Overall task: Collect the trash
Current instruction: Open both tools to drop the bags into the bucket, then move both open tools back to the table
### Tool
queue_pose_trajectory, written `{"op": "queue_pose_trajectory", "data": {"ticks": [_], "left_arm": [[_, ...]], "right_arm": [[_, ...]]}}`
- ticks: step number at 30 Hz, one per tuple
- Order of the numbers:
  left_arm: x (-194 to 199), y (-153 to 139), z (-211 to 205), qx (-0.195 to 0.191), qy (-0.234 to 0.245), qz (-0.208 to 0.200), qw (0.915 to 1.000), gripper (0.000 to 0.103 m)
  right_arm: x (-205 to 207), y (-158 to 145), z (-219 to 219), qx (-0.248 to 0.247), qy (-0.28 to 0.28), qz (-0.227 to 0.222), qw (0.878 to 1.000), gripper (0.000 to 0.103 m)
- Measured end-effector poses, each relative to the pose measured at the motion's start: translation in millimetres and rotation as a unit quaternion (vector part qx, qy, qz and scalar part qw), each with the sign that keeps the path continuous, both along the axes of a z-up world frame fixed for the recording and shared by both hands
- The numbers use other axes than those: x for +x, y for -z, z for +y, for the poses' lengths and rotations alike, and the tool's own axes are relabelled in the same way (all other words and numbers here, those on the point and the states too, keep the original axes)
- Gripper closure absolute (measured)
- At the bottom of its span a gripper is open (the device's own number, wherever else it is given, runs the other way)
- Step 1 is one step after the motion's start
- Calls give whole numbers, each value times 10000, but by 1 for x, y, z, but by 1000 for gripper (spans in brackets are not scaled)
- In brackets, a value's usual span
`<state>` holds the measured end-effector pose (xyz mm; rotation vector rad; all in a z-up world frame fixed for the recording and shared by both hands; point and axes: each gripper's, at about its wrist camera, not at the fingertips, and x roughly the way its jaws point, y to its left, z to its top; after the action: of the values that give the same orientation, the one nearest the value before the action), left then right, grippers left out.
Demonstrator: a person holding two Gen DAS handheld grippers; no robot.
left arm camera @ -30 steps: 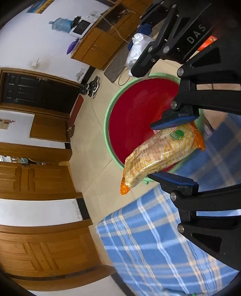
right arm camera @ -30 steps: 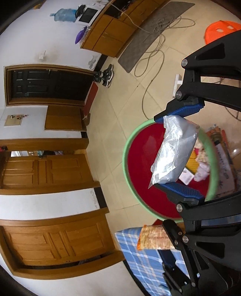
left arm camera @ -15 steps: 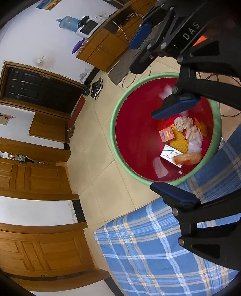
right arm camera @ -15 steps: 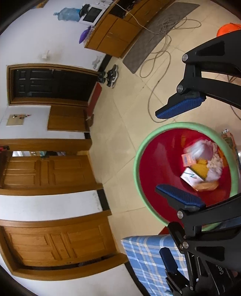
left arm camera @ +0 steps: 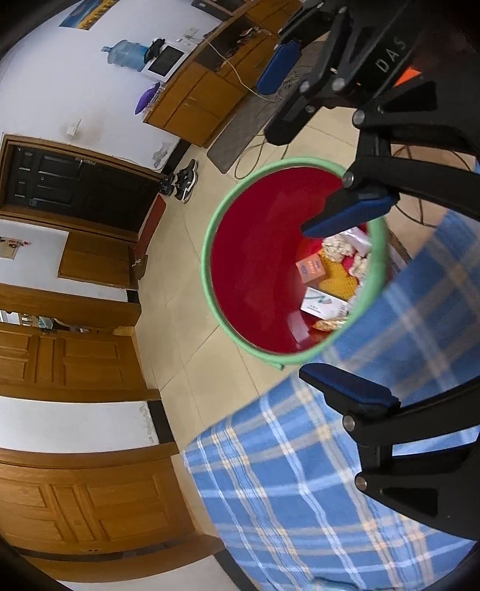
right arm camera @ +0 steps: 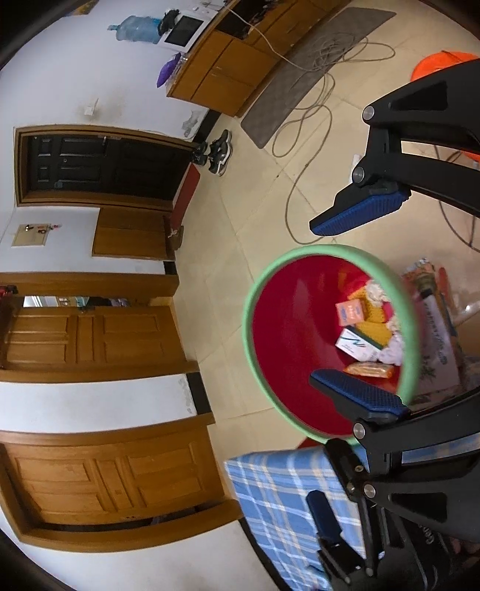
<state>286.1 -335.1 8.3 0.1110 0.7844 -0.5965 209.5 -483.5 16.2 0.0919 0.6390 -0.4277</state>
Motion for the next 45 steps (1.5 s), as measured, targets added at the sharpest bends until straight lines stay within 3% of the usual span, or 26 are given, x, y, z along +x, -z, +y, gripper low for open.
{"op": "queue_pose_trajectory", "data": {"ticks": [8,14,19,29,34,38,42,45], "left_arm": [[-41,9,43,-18,-89,-21,10000,34],[-81,10,79,-18,-203,-8,9998,34],[-93,10,88,149,-232,-159,9995,33],[-90,14,149,103,-1142,-77,9934,33],[-97,13,212,175,-1799,-122,9835,33],[-106,16,273,193,-2555,-38,9666,32],[-111,24,318,133,-3212,63,9469,31],[-112,27,335,49,-3386,126,9408,31]], "right_arm": [[-61,10,39,14,-4,-336,9994,27],[-97,20,57,259,13,-262,9993,27],[-96,28,71,252,-93,-99,9996,27],[-74,17,111,263,-664,-247,9971,27],[-38,21,156,454,-1250,-279,9907,27],[-15,24,198,748,-1761,-228,9813,27],[-6,26,245,702,-2389,-156,9684,27],[-4,30,270,717,-2711,-47,9599,27]]}}
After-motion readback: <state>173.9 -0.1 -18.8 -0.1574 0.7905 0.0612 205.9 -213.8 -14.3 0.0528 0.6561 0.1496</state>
